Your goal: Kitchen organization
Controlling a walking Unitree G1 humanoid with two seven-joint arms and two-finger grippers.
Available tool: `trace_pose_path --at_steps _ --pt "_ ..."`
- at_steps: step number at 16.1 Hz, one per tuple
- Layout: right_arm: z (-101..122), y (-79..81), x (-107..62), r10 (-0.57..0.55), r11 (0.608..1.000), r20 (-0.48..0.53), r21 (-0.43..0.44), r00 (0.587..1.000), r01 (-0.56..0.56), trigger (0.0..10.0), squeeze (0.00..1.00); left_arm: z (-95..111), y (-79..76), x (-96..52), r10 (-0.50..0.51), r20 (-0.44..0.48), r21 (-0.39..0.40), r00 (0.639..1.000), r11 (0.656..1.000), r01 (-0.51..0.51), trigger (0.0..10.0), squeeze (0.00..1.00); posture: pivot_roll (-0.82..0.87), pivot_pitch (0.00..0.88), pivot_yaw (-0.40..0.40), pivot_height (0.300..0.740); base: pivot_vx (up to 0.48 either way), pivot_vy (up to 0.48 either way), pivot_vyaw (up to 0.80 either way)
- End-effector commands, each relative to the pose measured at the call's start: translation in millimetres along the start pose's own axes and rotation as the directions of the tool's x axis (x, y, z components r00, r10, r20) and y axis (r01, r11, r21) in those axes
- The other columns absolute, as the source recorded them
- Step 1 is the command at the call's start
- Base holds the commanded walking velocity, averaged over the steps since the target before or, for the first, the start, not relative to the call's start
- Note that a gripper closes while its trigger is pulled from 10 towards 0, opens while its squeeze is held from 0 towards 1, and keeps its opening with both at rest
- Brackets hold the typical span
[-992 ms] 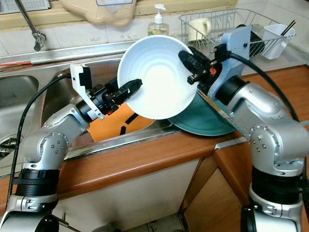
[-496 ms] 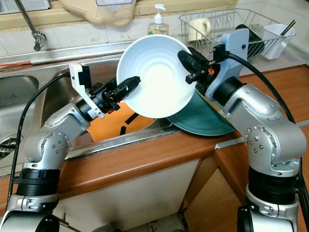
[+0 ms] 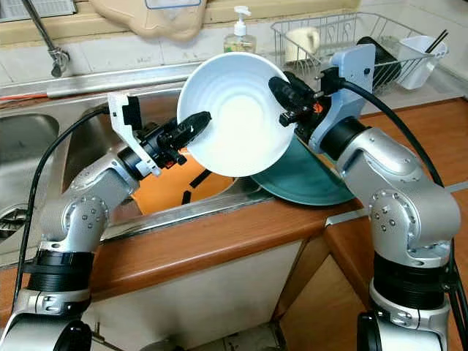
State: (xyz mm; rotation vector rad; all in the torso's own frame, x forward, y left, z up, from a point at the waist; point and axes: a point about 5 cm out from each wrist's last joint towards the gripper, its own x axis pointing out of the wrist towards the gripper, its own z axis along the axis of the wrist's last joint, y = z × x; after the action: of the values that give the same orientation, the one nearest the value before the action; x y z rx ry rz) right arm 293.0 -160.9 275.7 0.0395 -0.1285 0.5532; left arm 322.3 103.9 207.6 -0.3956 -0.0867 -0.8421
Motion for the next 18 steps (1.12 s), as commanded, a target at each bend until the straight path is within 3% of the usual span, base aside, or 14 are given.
trace_pose_path --at_steps 1,4,5,6,7,9,10,11,16,17,18 --pt "17 2.3 -4.6 0.017 1.000 0.089 -0.028 0.996 -0.015 0.0 0.00 -3 8.0 -6.6 0.029 -0.028 0.024 0.999 0.999 -0.029 0.0 0.00 -0.16 0.000 0.075 0.740 0.000 0.000 0.00" --pt "16 3.0 -4.0 0.021 0.999 0.083 -0.033 0.996 -0.018 0.0 0.00 -3 8.0 -6.3 0.038 -0.030 0.036 0.999 0.999 -0.037 0.0 0.00 -0.16 0.000 0.071 0.740 0.000 0.000 0.00" --pt "16 3.2 -3.3 0.018 0.999 0.079 -0.040 0.997 -0.015 3.9 0.00 -3 8.1 -6.1 0.044 -0.026 0.038 0.999 0.998 -0.043 0.0 0.00 -0.16 0.000 0.071 0.740 0.000 0.000 0.00" --pt "15 3.3 -2.9 0.016 0.999 0.076 -0.049 0.997 -0.012 9.3 0.00 -2 8.1 -5.8 0.047 -0.023 0.038 0.999 0.998 -0.046 0.0 0.00 -0.16 0.000 0.069 0.740 0.000 0.000 0.00" --pt "15 3.0 -2.3 0.007 0.998 0.071 -0.062 0.997 -0.002 10.0 0.00 -2 8.1 -5.5 0.051 -0.019 0.039 0.999 0.998 -0.050 0.0 0.00 -0.16 0.000 0.068 0.740 0.000 0.000 0.00" --pt "14 3.0 -2.1 0.006 0.998 0.066 -0.060 0.998 -0.002 10.0 0.00 1 8.9 -5.0 0.065 0.000 0.045 0.998 0.997 -0.064 0.0 0.00 -0.16 0.000 0.066 0.740 0.000 0.000 0.00" --pt "14 3.6 -1.8 0.016 0.999 0.064 -0.053 0.998 -0.012 10.0 0.95 4 10.9 -5.0 0.082 0.020 0.043 0.996 0.996 -0.083 0.0 0.00 -0.16 0.000 0.066 0.740 0.000 0.000 0.00" --pt "13 5.1 -1.8 0.031 0.998 0.061 -0.052 0.998 -0.027 10.0 1.00 8 13.4 -5.6 0.103 0.044 0.039 0.994 0.994 -0.105 0.0 0.00 -0.16 0.000 0.064 0.740 0.000 0.000 0.00" --pt "11 10.2 -0.7 0.064 0.995 0.039 -0.083 0.997 -0.060 10.0 1.00 32 33.0 -14.5 0.238 0.164 0.016 0.957 0.970 -0.244 0.0 0.00 -0.15 0.000 0.060 0.740 0.000 0.000 0.00" --pt "8 13.8 -1.5 0.097 0.990 0.008 -0.107 0.995 -0.095 10.0 0.96 35 41.0 -18.7 0.290 0.169 0.045 0.942 0.952 -0.301 0.0 0.00 -0.15 0.000 0.060 0.740 0.000 0.000 0.00" --pt "5 17.6 -2.7 0.128 0.984 -0.026 -0.125 0.991 -0.130 10.0 0.67 37 47.8 -22.7 0.336 0.167 0.074 0.927 0.933 -0.352 0.0 0.00 -0.15 0.000 0.060 0.740 0.000 0.000 0.00"
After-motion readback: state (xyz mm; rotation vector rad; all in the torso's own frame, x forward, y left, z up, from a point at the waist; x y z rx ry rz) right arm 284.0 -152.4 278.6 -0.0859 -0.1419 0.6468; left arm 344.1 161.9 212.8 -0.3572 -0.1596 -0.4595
